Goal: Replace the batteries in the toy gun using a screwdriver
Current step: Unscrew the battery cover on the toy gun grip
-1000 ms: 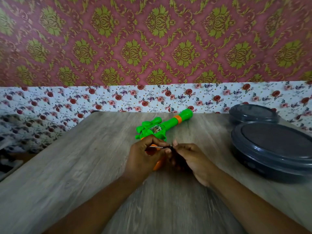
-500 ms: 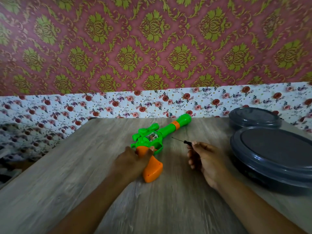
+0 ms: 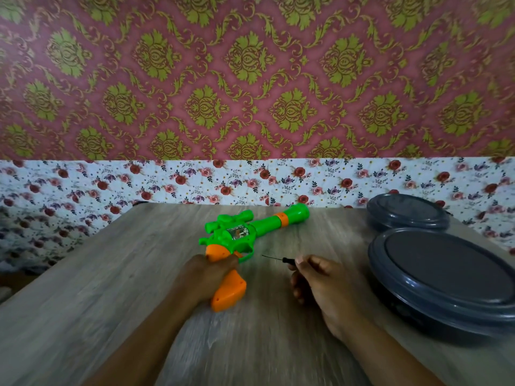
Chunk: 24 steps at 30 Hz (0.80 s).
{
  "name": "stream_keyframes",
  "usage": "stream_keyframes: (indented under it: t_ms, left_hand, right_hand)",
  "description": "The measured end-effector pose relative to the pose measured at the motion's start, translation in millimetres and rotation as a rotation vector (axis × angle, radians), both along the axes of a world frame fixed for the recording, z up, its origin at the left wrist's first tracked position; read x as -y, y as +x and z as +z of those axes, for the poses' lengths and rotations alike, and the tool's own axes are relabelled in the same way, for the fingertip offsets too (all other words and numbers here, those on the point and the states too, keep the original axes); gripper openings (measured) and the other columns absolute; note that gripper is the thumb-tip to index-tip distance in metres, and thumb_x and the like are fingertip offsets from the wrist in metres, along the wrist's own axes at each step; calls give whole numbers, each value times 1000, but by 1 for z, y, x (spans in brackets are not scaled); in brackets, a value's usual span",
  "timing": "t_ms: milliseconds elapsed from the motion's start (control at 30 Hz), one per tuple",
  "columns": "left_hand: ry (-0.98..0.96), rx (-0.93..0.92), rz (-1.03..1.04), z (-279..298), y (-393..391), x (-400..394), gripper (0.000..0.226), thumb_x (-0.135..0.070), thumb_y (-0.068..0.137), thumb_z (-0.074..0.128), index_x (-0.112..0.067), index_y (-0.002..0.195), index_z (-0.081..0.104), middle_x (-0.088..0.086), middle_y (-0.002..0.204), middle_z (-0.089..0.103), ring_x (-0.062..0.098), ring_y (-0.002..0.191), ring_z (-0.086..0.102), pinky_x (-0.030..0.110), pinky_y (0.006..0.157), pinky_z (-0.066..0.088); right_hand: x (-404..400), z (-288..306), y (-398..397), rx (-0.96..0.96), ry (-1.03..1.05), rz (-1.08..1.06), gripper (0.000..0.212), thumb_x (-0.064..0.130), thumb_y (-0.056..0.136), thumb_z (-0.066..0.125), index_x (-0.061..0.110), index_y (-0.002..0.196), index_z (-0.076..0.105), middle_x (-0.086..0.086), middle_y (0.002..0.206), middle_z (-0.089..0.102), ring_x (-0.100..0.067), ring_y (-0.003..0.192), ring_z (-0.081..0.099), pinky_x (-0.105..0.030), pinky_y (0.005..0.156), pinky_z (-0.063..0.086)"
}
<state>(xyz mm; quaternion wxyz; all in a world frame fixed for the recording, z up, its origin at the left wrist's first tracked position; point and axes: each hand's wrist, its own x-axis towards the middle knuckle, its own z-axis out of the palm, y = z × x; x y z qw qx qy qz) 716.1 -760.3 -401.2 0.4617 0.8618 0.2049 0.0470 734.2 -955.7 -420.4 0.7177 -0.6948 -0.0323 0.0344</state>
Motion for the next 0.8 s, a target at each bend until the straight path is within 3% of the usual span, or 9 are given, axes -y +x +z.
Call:
stream_keyframes:
  t_ms: [100,167,267,367,433,533,633,800]
  left_hand:
    - [-177,126,45,-7,-2,-2,32,-40,57,63,-9,63,65,16,68,66,28,63,62,39,67,52]
    - [-387,217,30,-14,-1,3,13,-12,73,70,-1,76,65,21,70,67,25,54,65,45,66,57]
    - [-478,353,31,-29,0,13,20,5,86,57,-11,93,47,13,75,59,17,48,63,32,50,53]
    - [-539,478,-5,-36,-3,19,15,-12,94,52,-21,106,49,7,83,63,18,61,65,36,59,53]
    - [-641,520,-28,-33,-7,19,11,-33,95,45,-30,103,51,4,88,66,17,65,67,36,63,55]
    - [-803,487,-30,-31,-8,18,47,-54,87,29,-25,118,51,9,94,65,17,60,66,28,50,53]
    - [-884,425,-14,-31,-8,16,62,-58,91,22,-19,133,45,12,91,64,18,58,65,26,49,52]
    - [-813,485,-87,-33,-4,15,65,-69,66,23,-25,97,60,12,81,67,19,58,63,30,59,50]
  right_hand:
    - [-1,-2,-1,10,-25,10,26,16,95,48,-4,89,64,-9,60,58,-14,44,50,-22,40,41]
    - [0,-3,0,23,-35,9,26,16,95,48,-3,88,64,-8,60,58,-14,44,51,-22,41,42]
    - [-2,-5,-3,141,-155,-3,23,14,95,49,2,80,63,-5,57,58,-13,43,52,-22,41,43]
    - [-7,-7,-8,321,-383,-45,23,15,93,52,16,71,61,-1,54,59,-11,45,54,-25,46,45]
    - [-12,-6,-13,364,-387,-74,22,15,92,52,21,73,61,-3,57,62,-10,46,55,-27,47,45]
    - [-22,-2,-24,374,-199,-72,19,8,92,51,17,80,62,-7,63,66,-14,51,59,-27,48,45]
    - [-25,-2,-34,443,-173,-13,15,10,91,54,20,85,64,-6,72,69,-14,57,63,-25,51,49]
    - [-21,-4,-38,688,-394,74,14,38,83,50,40,93,60,16,81,69,-5,63,66,-20,56,53]
